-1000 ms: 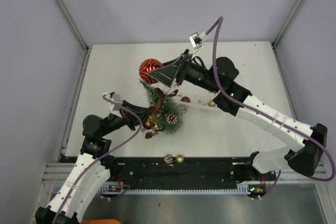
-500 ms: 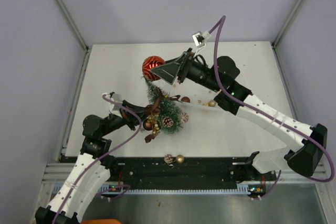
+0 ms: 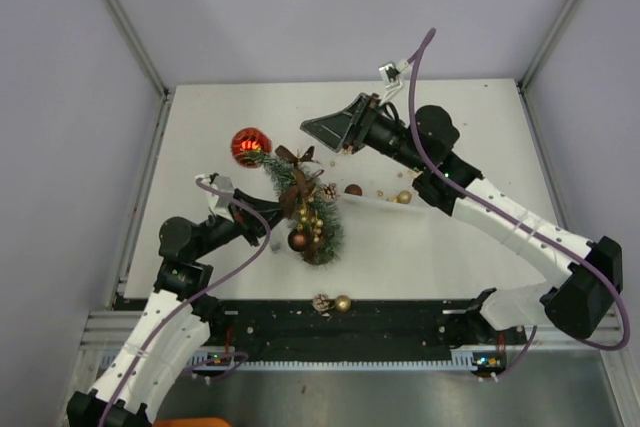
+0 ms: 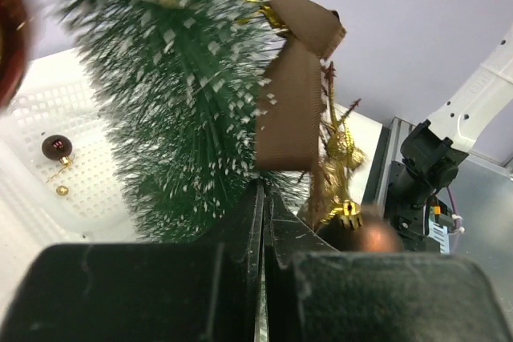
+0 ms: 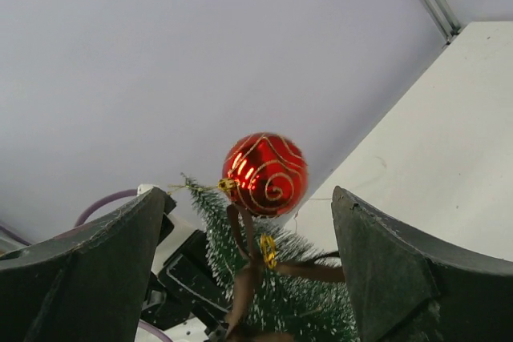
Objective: Decorate the small christmas tree
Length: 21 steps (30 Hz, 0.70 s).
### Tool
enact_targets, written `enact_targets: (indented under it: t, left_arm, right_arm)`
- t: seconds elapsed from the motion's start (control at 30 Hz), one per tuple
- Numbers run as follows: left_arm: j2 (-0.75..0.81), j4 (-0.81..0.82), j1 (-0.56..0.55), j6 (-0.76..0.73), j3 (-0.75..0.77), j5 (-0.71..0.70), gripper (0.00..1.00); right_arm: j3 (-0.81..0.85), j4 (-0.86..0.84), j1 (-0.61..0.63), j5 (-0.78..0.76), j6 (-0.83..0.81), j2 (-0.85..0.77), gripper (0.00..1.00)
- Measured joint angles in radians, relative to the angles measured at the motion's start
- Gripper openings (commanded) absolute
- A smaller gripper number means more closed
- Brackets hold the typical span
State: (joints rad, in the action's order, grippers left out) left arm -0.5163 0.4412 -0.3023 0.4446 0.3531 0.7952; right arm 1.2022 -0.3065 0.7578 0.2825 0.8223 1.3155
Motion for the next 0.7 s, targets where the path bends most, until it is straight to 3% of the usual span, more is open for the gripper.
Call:
enact_targets:
  t: [0.7]
  left_arm:
    - [-0.012, 0.000, 0.000, -0.002, 0.000, -0.004, 0.00]
  right_arm:
    - [-0.022, 0.008, -0.024, 0.002, 0.008, -0.068, 0.85]
